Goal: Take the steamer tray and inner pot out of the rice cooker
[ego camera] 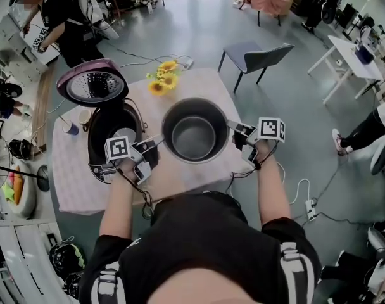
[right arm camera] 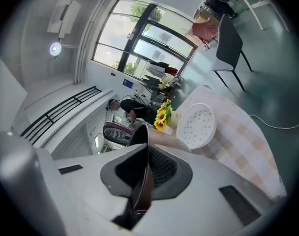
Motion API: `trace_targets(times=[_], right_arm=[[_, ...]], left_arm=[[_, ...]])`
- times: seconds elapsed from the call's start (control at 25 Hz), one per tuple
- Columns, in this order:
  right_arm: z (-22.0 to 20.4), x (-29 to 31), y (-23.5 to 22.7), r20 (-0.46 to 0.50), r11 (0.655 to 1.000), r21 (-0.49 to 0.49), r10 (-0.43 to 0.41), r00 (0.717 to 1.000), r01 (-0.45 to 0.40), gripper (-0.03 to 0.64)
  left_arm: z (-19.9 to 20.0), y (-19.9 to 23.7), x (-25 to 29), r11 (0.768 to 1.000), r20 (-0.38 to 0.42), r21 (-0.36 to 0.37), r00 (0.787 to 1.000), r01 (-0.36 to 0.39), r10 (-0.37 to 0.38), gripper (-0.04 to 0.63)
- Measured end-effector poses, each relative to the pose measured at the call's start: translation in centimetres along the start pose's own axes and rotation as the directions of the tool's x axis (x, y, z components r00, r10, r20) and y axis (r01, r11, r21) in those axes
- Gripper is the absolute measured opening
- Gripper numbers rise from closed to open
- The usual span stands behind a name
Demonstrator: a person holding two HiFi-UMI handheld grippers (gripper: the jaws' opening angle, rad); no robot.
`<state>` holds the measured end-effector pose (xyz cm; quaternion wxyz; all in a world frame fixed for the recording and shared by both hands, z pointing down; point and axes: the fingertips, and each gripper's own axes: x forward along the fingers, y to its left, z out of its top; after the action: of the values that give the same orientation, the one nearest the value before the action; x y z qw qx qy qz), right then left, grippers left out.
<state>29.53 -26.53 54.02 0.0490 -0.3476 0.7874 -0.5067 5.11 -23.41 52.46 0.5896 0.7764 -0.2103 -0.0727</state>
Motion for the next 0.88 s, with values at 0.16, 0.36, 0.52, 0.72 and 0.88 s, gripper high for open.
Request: trace_targets(times=[0.16, 0.36, 0.52, 0.72, 0.88], right_arm=[[-1.2, -0.2, -2.3, -0.039, 0.999, 0.038, -0.010, 0.999, 0.012, 0.011], [-2.6, -0.3, -4.6, -0.086, 0.996, 0.086, -0.020, 0.996, 0.028, 0.011], [-4.6, -0.6, -6.8, -0.145, 0.992, 0.115, -0.040, 0.989, 0.057, 0.011], [-6.3, 0.2, -8.7, -0.213, 0.990, 0.103, -0.075, 0.974, 0.099, 0.011], [-6.7, 0.1, -10.7, -0.216, 0.982, 0.118, -0.119, 0.969, 0.147, 0.011]], left_arm=[[-2.3, 2.2, 0.6, 0.994, -0.003, -0.022, 0.994, -0.107, 0.107, 0.006], [-4.2, 4.0, 1.3, 0.988, 0.013, -0.068, 0.990, -0.140, 0.141, 0.008], [-5.3, 5.3, 1.9, 0.982, 0.030, -0.103, 0.987, -0.156, 0.160, 0.008], [-5.2, 7.6, 2.4, 0.966, 0.020, -0.113, 0.972, -0.232, 0.236, 0.006], [-5.5, 8.5, 3.6, 0.960, -0.003, -0.110, 0.966, -0.256, 0.258, 0.006]])
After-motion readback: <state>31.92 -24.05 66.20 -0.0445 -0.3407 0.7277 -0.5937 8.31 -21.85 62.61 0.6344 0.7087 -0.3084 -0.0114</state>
